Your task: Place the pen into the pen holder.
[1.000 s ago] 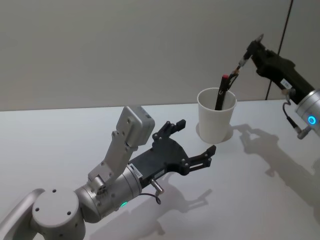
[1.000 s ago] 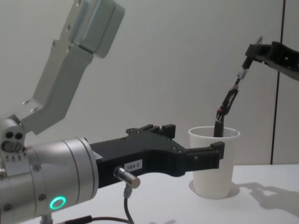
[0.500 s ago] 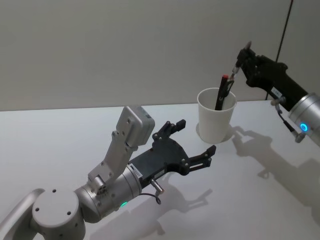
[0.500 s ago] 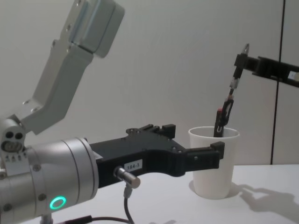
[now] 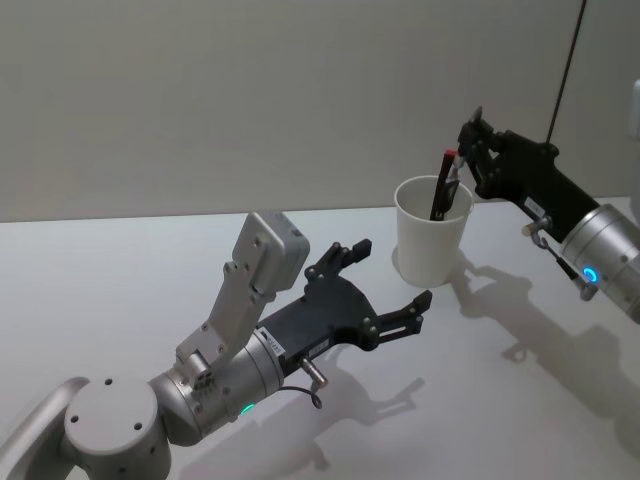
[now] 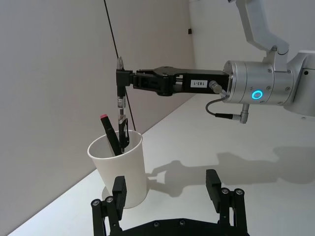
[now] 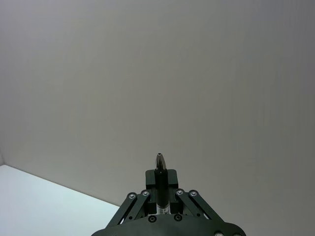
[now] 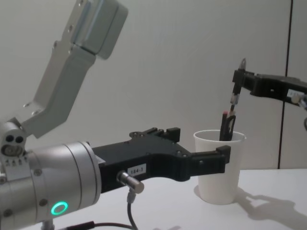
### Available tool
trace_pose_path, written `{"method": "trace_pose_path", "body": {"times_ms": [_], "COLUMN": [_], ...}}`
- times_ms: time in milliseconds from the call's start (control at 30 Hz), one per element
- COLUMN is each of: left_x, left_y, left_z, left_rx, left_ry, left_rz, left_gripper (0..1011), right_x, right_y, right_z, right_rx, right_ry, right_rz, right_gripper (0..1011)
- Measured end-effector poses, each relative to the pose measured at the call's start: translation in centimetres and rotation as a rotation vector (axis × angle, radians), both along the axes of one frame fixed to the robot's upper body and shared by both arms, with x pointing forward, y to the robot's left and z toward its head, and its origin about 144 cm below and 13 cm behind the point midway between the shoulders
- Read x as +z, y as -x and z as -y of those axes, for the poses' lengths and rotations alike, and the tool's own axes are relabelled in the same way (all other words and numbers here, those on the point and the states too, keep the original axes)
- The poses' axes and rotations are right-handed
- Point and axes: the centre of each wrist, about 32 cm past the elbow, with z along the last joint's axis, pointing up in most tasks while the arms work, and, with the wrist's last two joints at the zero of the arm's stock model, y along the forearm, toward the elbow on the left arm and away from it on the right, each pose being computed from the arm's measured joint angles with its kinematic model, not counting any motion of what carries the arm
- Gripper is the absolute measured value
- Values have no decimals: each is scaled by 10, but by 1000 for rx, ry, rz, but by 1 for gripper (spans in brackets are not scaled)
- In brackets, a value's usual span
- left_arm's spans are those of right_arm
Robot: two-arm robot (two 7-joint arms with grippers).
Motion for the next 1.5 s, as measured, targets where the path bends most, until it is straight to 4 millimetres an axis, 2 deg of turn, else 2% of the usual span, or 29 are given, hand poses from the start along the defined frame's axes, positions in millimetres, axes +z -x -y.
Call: {"method": "trace_pose_path", "body": {"times_ms": [533,967,1000,1100,1333,1500], "left_x": [0,0,0,0,0,0], "left_y": [0,0,0,0,0,0], "left_z": [0,0,0,0,0,0], "left_rx": [0,0,0,0,0,0], "left_ry": [0,0,0,0,0,0], "left_rz": [0,0,0,0,0,0], "left_gripper": [1001,1001,1001,1001,1001,1001], "right_x": [-15,-19,-19,-19,-18,-16], "right_y": [-2,-3,-3,-3,-3,1], "right_z": [-10,-12,-13,-13,-12,-10], "right_rx": [-13,-20,-20,-20,-22,-30], "right_ry": [50,64,64,66,63,48], "right_rz": [-15,-18,-19,-19,-17,-18], "right_gripper": [131,525,583,641,875,989]}}
